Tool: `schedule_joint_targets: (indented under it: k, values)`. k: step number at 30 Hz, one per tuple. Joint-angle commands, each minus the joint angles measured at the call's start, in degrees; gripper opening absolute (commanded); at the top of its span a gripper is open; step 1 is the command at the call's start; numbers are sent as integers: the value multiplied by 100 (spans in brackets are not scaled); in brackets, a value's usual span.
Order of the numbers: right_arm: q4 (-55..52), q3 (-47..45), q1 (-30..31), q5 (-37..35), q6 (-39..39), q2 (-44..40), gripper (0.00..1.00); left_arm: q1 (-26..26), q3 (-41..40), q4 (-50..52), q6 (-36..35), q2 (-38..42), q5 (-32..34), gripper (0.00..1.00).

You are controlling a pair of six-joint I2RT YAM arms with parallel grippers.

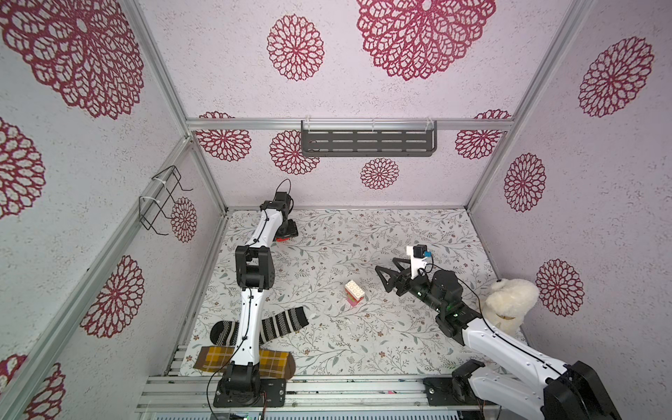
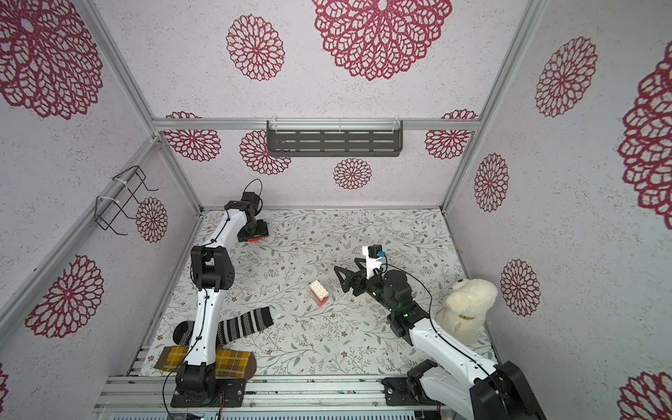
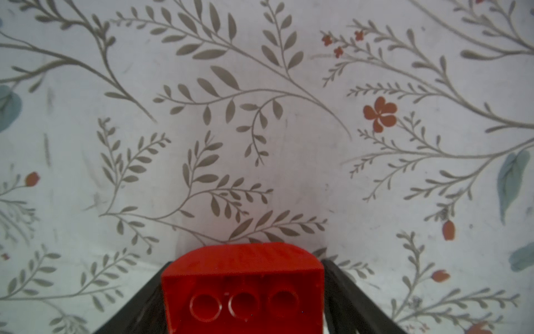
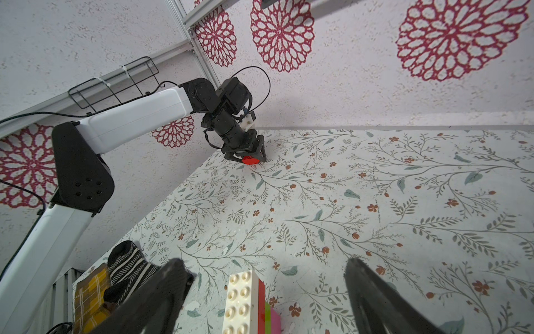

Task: Assemble an ice cream with lego
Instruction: Pick up the lego brick from the center of the board.

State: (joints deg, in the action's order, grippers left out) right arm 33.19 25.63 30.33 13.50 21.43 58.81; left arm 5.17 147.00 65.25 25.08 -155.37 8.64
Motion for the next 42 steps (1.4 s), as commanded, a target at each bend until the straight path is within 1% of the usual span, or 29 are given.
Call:
schedule_joint_targets:
  k: [1, 6, 8, 10, 12, 13, 14, 15, 16, 18, 19, 21, 22, 24, 26, 27, 30, 32, 34, 35, 37, 39, 42]
  values:
    - [281, -13, 26, -66, -131, -107, 90, 37, -84, 87, 116, 74, -92, 68]
    - [296, -13, 26, -49, -122, -90, 89, 54, -529, -228, 254, 534, -277, 53]
    - [295, -6, 29, -49, -122, -72, 89, 46, -585, -287, 312, 644, -402, 49]
    - [291, -3, 26, -40, -122, -30, 89, 57, -814, -474, 452, 869, -671, 44]
    - [276, 11, 26, 2, -105, 42, 89, 54, -1307, -903, 757, 1305, -1189, 38]
    - [276, 21, 26, 39, -96, 75, 89, 55, -1630, -1197, 976, 1552, -1517, 36]
    - [312, 30, 26, 113, -82, 124, 89, 63, -2093, -1635, 1298, 1884, -1982, 33]
    - [372, 26, 26, 207, -78, 159, 88, 78, -2659, -2264, 1714, 2256, -2460, 29]
    - [462, 14, 26, 340, -90, 188, 87, 126, -3325, -3114, 2248, 2711, -2929, 27]
    - [645, -20, 26, 573, -123, 244, 86, 284, -4526, -4803, 3326, 3476, -3522, 23]
    - [768, -44, 26, 681, -121, 275, 85, 420, -4888, -5425, 3760, 3778, -3670, 21]
    - [1092, -120, 26, 942, -217, 293, 82, 734, -5297, -6039, 4209, 4197, -3827, 18]
    - [1280, -166, 30, 1069, -280, 291, 80, 948, -5469, -6292, 4356, 4480, -3887, 17]
    - [1489, -207, 33, 1260, -457, 255, 76, 1349, -5762, -6674, 4553, 4744, -4045, 16]
    - [1639, -233, 35, 1379, -653, 173, 74, 1714, -6133, -6961, 4708, 4994, -4138, 14]
    - [1679, -242, 35, 1421, -774, 120, 74, 1893, -6425, -7287, 4870, 5137, -4155, 12]
    - [1847, -351, 30, 1415, -1077, -125, 73, 2232, -7214, -8071, 5189, 5632, -4274, 7]
    - [1847, -396, 11, 1395, -1272, -325, 71, 2365, -7562, -8167, 5195, 5944, -4381, 4]
    - [1791, -414, -26, 1379, -1397, -546, 71, 2456, -7793, -7916, 4998, 6263, -4595, 3]
    - [1698, -402, -53, 1394, -1453, -656, 71, 2486, -7972, -7787, 4886, 6485, -4653, 1]
    - [1462, -316, -95, 1449, -1538, -826, 71, 2487, -8341, -7600, 4739, 6903, -4741, 0]
    - [1276, -229, -106, 1748, -1601, -848, 71, 2484, -8565, -7341, 4582, 7207, -4946, 0]
    - [1157, -9, -105, 2459, -1575, -595, 68, 2581, -8732, -7176, 4496, 7412, -5248, 1]
